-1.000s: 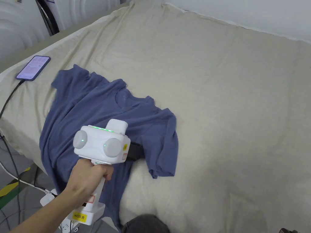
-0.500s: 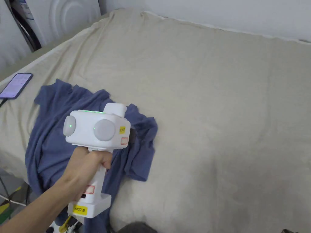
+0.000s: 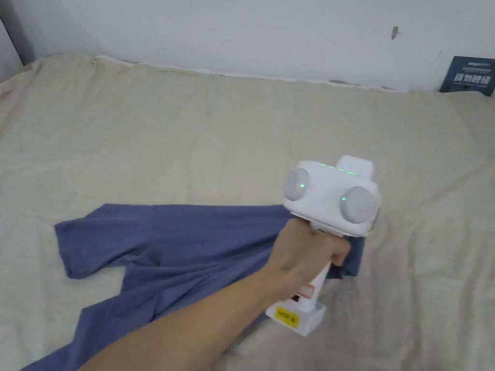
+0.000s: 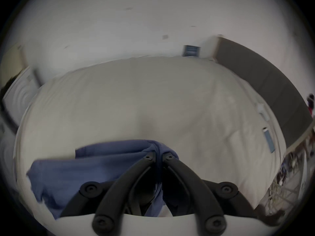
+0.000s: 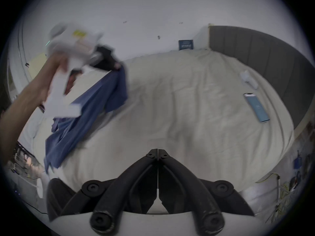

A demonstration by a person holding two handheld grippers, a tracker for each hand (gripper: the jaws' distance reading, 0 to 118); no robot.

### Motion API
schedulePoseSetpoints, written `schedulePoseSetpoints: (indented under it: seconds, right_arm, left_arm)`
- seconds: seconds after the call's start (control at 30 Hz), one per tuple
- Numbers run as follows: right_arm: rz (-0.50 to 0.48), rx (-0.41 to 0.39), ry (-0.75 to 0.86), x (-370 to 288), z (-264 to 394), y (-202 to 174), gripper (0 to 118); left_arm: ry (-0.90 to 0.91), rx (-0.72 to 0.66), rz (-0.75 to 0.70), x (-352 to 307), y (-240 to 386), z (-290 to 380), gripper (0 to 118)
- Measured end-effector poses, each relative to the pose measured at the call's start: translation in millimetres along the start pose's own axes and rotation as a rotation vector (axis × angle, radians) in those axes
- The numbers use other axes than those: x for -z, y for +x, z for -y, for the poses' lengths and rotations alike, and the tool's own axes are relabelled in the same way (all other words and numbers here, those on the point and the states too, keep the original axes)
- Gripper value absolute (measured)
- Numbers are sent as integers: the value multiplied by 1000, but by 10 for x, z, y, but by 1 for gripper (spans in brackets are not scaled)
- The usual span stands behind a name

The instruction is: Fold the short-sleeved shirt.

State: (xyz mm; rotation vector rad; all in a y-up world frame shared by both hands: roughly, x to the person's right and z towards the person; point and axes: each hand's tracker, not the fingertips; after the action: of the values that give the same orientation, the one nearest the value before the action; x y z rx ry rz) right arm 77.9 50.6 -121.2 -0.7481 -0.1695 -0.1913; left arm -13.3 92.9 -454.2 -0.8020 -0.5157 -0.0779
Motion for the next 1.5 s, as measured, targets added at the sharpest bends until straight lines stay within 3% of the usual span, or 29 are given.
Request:
schedulePoseSetpoints:
  seconds: [0.13, 0.27, 0.3, 0.33, 0.37, 0.4, 0.43, 0.63, 0.67, 0.7, 0.73, 0.77, 0.93, 1.03, 1.17, 1.2, 1.23, 1.27, 1.33, 1.47, 1.5]
  right_arm:
    - [16, 104, -32, 28, -13, 262, 0]
    - [43, 144, -49, 120, 32, 414, 0]
    - [44, 150, -57, 146, 43, 439, 0]
    - [45, 156, -66, 167, 51, 452, 0]
    - [37, 160, -71, 176, 58, 462, 0]
    - [26, 159, -71, 172, 68, 460, 0]
    - [25, 155, -73, 166, 69, 443, 0]
    - [-41, 144, -57, 160, 79, 260, 0]
    - [-48, 135, -50, 153, 84, 202, 0]
    - [-65, 130, -44, 155, 89, 158, 0]
    - [-85, 128, -49, 173, 91, 106, 0]
    - [-103, 125, -58, 194, 93, 52, 0]
    - [-159, 76, -74, 136, 134, -229, 0]
    - [-179, 55, -96, 102, 194, -379, 0]
    - [-199, 45, -130, 71, 256, -527, 0]
    - [-202, 41, -135, 55, 259, -552, 0]
    - [-201, 37, -136, 37, 264, -573, 0]
    - [-200, 33, -136, 23, 270, -584, 0]
    - [-201, 27, -146, 11, 268, -586, 0]
    - [-189, 7, -151, 0, 263, -570, 0]
    - [-184, 3, -154, 8, 259, -563, 0]
  left_arm:
    - [-39, 13, 161, 675, 1024, -273, 5]
    - [-97, -4, 241, 998, 1494, -135, 9]
    - [-113, -3, 221, 1079, 1493, -75, 35]
    - [-132, -16, 192, 1083, 1439, 21, 81]
    - [-182, -16, 182, 1127, 1375, 108, 118]
    - [-268, -1, 144, 1117, 1281, 221, 112]
    - [-240, 6, 135, 1047, 1173, 256, 108]
    - [-235, -8, 95, -276, 99, 793, 103]
    - [-242, 20, 51, -595, -89, 968, 86]
    - [-194, 23, 41, -903, -265, 1153, 59]
    - [-171, 14, 31, -1188, -562, 1363, 11]
    - [-179, 2, -16, -1446, -750, 1554, 0]
    - [-221, -68, -265, -2295, -1555, 2390, 0]
    - [-255, -223, -253, -2469, -1942, 2674, 0]
    - [-229, -243, -198, -2362, -2008, 2710, 4]
    - [-226, -245, -188, -2342, -2020, 2710, 37]
    - [-224, -227, -203, -2221, -1961, 2649, 88]
    - [-231, -220, -201, -2134, -1822, 2635, 118]
    - [-163, -204, -169, -2013, -1784, 2487, 111]
    - [-248, -139, -219, -1653, -1703, 2457, 109]
    - [-266, -111, -232, -1570, -1704, 2456, 96]
